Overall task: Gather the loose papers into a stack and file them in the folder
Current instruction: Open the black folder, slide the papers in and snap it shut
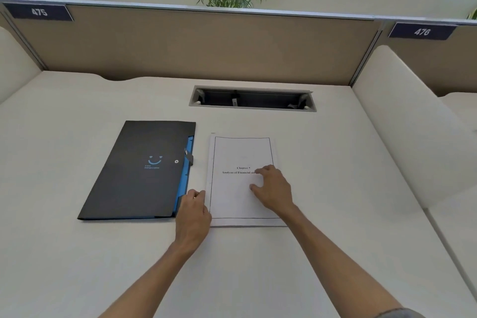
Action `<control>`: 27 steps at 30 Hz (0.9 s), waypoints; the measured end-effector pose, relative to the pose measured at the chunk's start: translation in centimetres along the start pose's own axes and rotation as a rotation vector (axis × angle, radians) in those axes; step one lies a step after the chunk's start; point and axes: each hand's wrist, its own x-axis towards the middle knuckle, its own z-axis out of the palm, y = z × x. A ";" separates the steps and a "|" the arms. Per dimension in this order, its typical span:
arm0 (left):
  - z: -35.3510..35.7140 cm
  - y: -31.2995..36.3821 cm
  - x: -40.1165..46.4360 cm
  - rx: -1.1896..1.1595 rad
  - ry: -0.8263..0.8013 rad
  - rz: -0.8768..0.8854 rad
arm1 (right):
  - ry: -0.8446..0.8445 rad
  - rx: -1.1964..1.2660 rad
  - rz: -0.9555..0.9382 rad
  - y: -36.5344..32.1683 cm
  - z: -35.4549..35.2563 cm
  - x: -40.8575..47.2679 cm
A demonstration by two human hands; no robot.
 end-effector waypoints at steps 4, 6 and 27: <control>-0.2 0.4 0.3 0.006 0.019 -0.030 | -0.025 -0.038 -0.005 0.6 -0.1 -0.3; -0.2 0.7 0.6 0.014 0.017 -0.058 | -0.031 -0.044 -0.011 0.8 0.0 -0.4; -0.4 3.1 2.3 -0.651 -0.200 -0.389 | -0.019 0.062 0.035 0.7 -0.4 -0.9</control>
